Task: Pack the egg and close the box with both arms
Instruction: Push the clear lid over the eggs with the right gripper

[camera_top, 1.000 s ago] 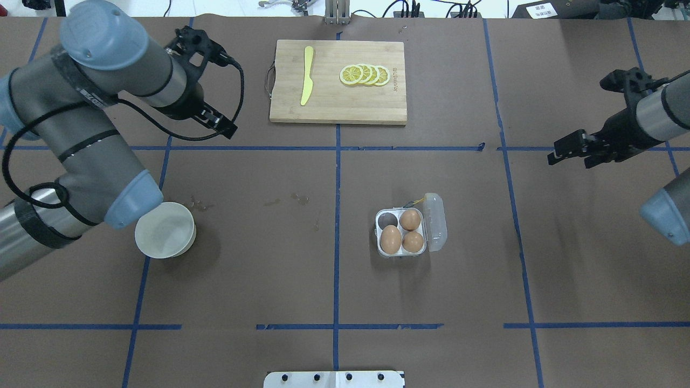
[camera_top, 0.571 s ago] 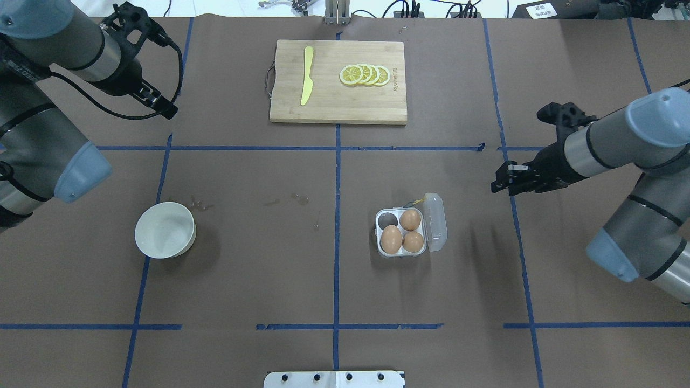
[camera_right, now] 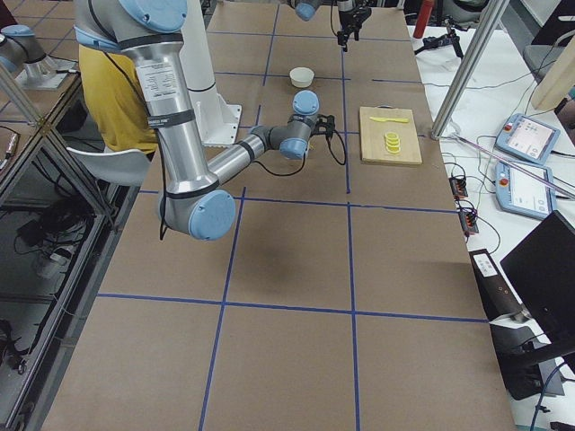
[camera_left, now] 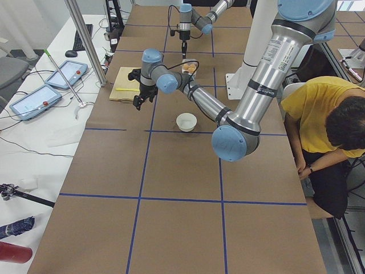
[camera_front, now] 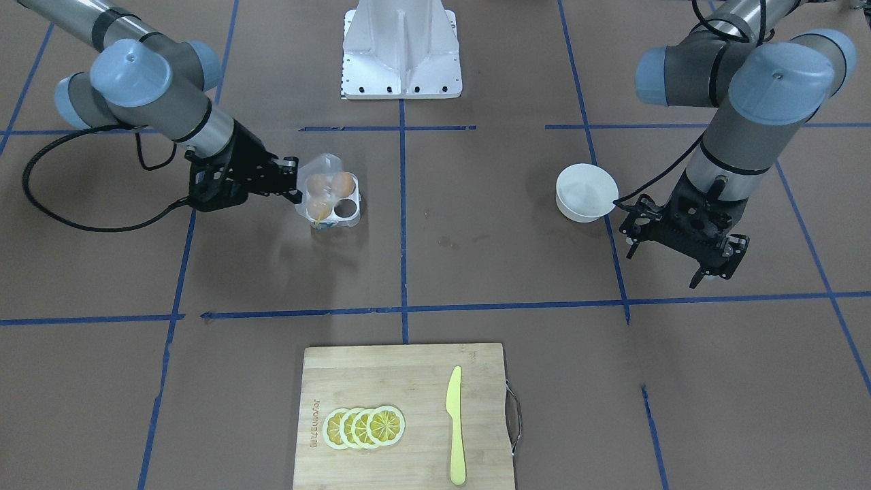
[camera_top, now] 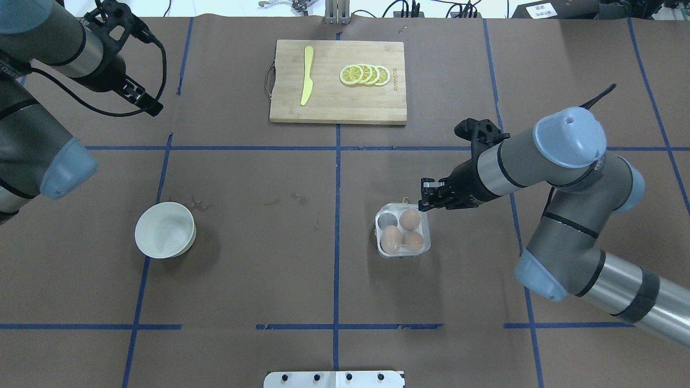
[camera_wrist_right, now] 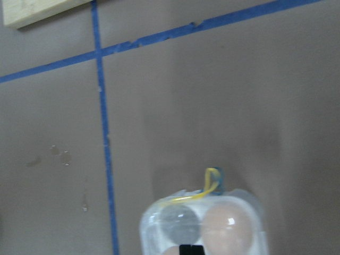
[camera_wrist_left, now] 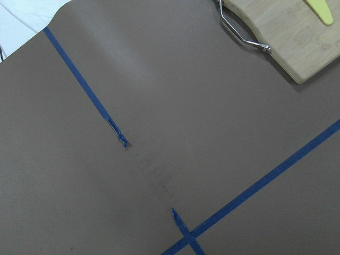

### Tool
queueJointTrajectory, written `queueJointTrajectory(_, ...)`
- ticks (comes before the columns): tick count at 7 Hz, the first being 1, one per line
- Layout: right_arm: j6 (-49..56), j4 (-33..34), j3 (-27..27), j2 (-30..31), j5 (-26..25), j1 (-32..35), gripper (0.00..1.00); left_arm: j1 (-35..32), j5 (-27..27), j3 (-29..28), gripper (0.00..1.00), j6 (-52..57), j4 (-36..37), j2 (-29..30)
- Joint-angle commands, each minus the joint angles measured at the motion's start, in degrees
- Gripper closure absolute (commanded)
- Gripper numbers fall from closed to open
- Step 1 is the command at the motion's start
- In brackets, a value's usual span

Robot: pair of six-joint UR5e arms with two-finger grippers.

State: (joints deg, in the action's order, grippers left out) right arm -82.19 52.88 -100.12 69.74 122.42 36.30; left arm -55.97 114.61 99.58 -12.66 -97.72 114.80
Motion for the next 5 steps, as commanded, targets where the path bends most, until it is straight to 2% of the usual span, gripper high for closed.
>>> queueJointTrajectory(1,-4.47,0.64,-1.29,-3.13,-0.97,-0.46,1.00,-0.36,0.00,0.35,0.00,0.00,0.07,-0.10)
queueJointTrajectory(3,-3.60,0.64,-0.87,-0.85,6.66,9.00,1.00,-1.76,0.00,0.44,0.00,0.87,-0.02,-1.77)
queueJointTrajectory(4,-3.33,0.73,-0.78,1.25,7.57,12.96,0.53,-6.12,1.65,0.79,0.00,5.58,0.07,-3.60)
queueJointTrajectory(5,-2.03,0.82,-0.34,4.23,7.57,17.44,0.01,-10.60,6.98,-0.08,0.00,10.76,-0.28,-7.28)
